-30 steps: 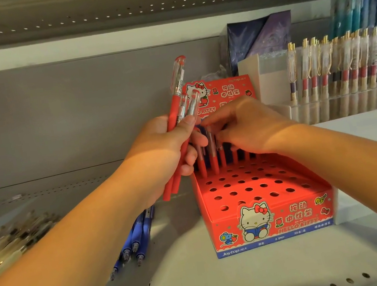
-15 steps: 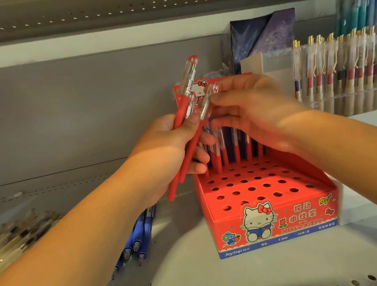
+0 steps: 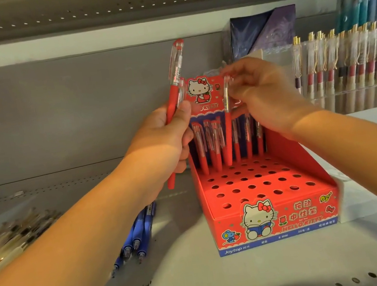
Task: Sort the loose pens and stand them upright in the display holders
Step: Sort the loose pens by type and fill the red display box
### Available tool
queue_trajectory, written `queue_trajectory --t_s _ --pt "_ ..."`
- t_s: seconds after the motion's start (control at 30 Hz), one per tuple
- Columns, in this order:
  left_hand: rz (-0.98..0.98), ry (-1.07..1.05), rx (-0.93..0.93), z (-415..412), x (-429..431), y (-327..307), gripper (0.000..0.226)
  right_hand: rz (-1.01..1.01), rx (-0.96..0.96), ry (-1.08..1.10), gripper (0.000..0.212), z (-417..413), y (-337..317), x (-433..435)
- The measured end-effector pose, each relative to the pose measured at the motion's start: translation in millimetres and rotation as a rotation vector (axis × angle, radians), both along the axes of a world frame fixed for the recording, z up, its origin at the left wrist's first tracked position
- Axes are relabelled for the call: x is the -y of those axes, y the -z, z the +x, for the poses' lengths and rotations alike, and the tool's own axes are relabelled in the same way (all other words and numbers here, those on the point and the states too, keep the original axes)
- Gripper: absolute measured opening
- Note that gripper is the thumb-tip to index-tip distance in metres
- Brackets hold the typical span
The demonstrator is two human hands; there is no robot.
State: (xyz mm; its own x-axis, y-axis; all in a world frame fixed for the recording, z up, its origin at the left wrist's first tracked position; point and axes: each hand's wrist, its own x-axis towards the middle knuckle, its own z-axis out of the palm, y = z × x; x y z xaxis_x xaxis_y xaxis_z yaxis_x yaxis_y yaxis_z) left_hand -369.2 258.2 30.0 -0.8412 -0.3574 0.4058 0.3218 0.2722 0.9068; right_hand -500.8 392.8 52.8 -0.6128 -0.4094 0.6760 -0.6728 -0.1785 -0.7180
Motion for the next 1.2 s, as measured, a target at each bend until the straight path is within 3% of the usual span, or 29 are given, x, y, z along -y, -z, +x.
queue_trajectory --t_s 0.17,0.43,0.77,0.87,0.93,1.03,1.2 --pt "0.161 0.02 -0.056 2 -4 -6 0.039 0.122 -0.107 0.06 0.031 -7 7 3" --pt "0.255 0.037 -0.048 0 -7 -5 0.019 0.278 -0.141 0.061 0.041 -19 15 6" --pt "0.099 0.067 -0.018 2 -9 -4 0.02 0.581 -0.068 0.081 0.025 -9 14 3" --pt "0.089 0.089 -0.012 3 -9 -4 0.02 0.609 -0.162 0.153 0.022 -7 11 0" --pt "0.091 0.091 -0.014 2 -9 -4 0.019 0.567 -0.249 0.227 0.016 -7 10 -1" --pt "0.108 0.11 -0.018 2 -9 -4 0.018 0.337 -0.258 0.201 0.018 -2 7 3" --pt "0.071 0.209 0.023 4 -12 -1 0.017 0.002 0.064 -0.32 0.015 14 3 5"
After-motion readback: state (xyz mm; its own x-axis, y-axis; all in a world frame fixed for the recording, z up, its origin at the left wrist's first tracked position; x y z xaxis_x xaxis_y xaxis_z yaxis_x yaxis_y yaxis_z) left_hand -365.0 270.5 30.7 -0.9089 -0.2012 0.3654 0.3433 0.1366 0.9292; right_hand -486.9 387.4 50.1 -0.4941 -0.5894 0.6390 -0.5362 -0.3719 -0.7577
